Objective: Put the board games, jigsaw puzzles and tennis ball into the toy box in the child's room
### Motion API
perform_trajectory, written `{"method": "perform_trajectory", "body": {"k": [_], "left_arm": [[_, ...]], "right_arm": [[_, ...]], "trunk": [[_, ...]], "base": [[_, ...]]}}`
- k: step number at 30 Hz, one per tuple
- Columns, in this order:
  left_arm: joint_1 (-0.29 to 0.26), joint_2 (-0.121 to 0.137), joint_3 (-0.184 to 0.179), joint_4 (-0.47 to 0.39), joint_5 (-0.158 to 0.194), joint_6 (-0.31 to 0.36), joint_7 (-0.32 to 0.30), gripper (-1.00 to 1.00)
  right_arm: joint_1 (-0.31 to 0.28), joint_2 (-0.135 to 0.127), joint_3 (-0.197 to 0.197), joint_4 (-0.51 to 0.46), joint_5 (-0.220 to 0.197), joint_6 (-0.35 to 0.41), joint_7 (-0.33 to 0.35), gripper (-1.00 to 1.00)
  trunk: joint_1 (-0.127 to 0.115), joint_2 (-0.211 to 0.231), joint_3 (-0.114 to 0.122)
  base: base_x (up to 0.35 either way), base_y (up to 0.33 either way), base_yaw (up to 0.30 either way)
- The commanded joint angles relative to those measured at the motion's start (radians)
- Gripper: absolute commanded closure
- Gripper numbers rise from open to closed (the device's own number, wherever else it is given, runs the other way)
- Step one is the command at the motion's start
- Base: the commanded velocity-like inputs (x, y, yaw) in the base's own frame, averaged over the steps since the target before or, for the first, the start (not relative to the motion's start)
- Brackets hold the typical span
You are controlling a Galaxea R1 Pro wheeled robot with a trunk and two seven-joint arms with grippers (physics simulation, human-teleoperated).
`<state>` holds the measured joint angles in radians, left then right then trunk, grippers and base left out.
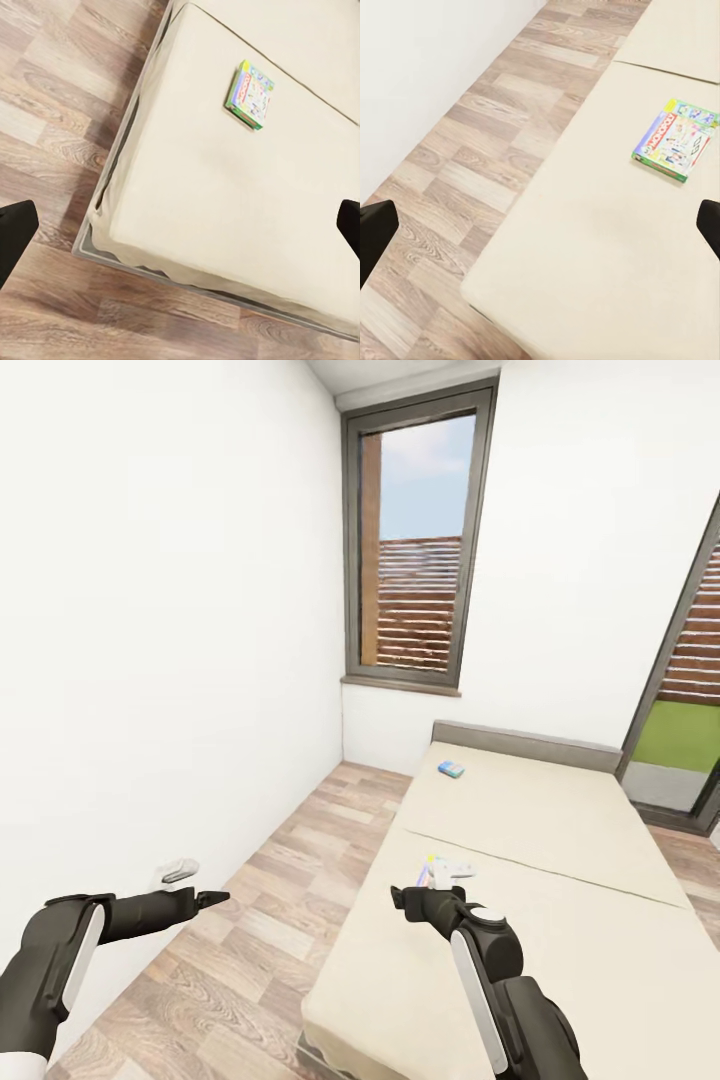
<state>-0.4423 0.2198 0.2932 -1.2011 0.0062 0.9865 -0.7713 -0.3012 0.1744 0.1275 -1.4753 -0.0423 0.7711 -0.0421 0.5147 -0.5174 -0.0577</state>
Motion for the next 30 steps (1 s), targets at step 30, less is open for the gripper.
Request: {"method": "perform_trajectory", "body": {"k": [30], "left_arm": [[-0.001, 0.002, 0.007, -0.001, 0.001, 0.004, -0.003, -1.00]], "right_arm": [[-0.001, 0.000, -0.003, 0.000, -0.005, 0.003, -0.005, -1.00]], "trunk": [[-0.026, 0.047, 0.021]], "base": [[0.035, 0.056, -0.188]]}}
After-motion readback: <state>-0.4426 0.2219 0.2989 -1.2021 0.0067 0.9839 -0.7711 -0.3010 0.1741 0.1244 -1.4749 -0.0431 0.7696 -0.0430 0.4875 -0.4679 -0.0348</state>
